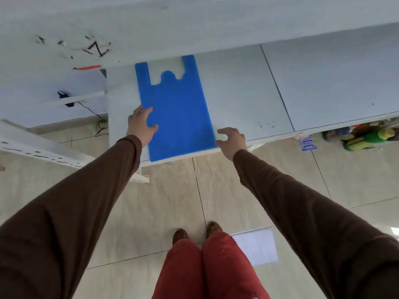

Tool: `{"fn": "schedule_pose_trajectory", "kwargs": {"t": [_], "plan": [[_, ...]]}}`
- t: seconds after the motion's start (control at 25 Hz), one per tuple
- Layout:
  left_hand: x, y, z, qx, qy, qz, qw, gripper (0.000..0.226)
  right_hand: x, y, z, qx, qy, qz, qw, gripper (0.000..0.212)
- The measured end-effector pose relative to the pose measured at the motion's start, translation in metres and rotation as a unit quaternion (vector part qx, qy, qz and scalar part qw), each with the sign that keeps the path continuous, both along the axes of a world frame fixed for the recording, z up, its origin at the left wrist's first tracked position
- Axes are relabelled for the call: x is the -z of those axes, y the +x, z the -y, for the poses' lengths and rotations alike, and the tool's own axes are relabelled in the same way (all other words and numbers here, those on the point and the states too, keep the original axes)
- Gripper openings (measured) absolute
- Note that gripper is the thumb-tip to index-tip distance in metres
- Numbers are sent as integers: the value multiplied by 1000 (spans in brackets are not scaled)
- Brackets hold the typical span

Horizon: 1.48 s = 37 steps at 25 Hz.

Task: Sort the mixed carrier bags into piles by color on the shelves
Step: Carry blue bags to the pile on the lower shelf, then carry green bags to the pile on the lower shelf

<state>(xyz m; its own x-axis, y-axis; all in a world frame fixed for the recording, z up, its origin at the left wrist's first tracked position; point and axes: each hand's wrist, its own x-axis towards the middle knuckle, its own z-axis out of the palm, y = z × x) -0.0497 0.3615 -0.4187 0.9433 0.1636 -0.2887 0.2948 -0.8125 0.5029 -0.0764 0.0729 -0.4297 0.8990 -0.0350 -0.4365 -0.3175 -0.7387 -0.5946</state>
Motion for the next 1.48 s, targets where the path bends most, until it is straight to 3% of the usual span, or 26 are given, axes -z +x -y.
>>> {"fn": "schedule_pose_trajectory", "kwargs": {"t": [0.24,0.44,0.68,1.12,1.32,1.48], "plan": [[-145,-94,75,120,3,42,992,55,-155,-74,43,-30,-38,107,993,40],[-269,-148,126,210,32,116,970,52,-277,-122,89,-75,-106,222,966,41],[-367,-148,176,243,55,224,942,49,-371,-125,135,-47,-102,328,938,40],[-413,18,315,231,74,259,935,51,-408,36,270,-54,-110,375,919,41],[-415,88,361,168,29,207,963,50,-414,124,332,-80,-110,347,928,42],[-403,115,377,89,-57,100,989,55,-398,160,350,-100,-98,296,945,46]]}}
